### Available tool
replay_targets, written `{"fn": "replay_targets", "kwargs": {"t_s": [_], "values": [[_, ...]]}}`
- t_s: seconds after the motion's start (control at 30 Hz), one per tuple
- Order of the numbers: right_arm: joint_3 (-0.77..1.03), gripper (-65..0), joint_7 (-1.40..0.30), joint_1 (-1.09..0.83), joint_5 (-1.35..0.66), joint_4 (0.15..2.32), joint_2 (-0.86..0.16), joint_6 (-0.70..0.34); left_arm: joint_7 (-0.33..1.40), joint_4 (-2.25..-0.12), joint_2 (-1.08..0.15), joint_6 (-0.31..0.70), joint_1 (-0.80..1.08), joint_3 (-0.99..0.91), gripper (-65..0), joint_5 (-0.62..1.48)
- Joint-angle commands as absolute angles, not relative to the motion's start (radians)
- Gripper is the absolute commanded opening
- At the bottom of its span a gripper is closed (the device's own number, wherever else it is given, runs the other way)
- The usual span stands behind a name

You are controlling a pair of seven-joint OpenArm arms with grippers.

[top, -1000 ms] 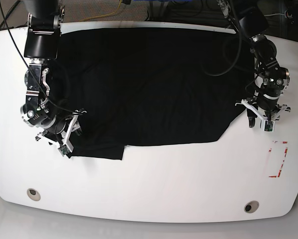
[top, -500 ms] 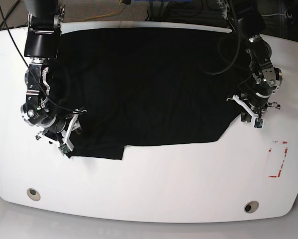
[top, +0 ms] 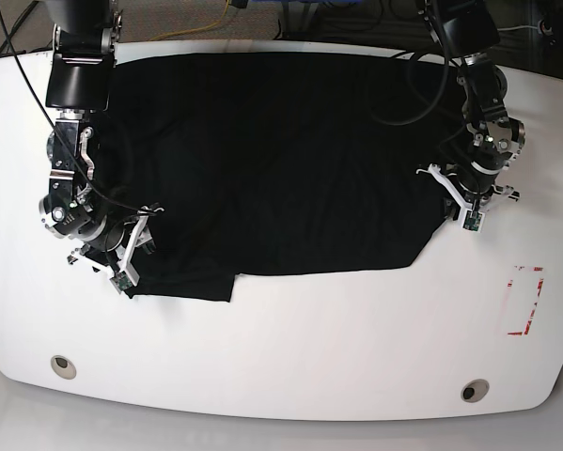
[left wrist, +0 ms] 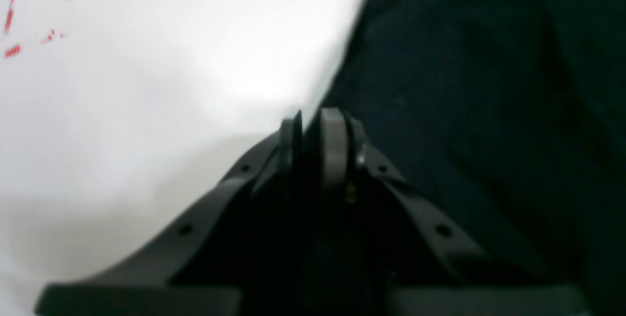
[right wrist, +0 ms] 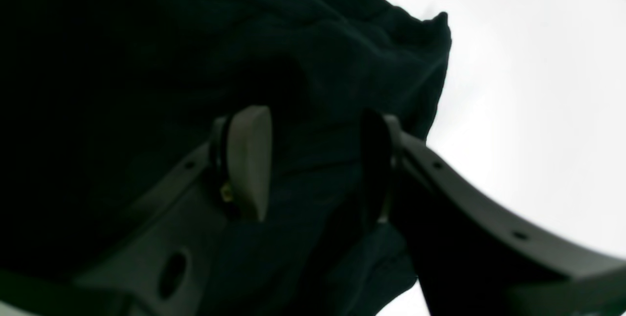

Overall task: Layout the t-shirt on the table in an organized manner, then fold the t-shirt properly
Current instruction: 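Move the left gripper along the shirt edge and grasp it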

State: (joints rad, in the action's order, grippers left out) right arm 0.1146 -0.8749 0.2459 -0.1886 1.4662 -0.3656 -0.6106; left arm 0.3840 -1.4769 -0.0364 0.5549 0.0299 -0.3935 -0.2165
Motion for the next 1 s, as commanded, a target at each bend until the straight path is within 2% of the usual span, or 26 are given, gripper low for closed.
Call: {"fn": "replay_targets", "kwargs": {"t_s": [0.0, 0.6, 0.97], "values": [[0.122, -37.5, -0.855, 0.268, -0.200, 1.486, -0.381, -0.610, 0.361, -1.549, -0.025, 0.552, 0.030, -0.366, -60.1, -0.202], [0.122, -37.5, -0.857, 0.266, -0.202, 1.488, -0.381, -0.610, 0.361, -1.666, 0.016, 0.547, 0.045, -0.387, -59.8, -0.202], [0.122, -37.5, -0.857, 0.254, -0.202, 1.497, -0.380, -0.610, 0.355, -1.561, -0.015, 0.545, -0.044, -0.470, -59.6, -0.206]]}}
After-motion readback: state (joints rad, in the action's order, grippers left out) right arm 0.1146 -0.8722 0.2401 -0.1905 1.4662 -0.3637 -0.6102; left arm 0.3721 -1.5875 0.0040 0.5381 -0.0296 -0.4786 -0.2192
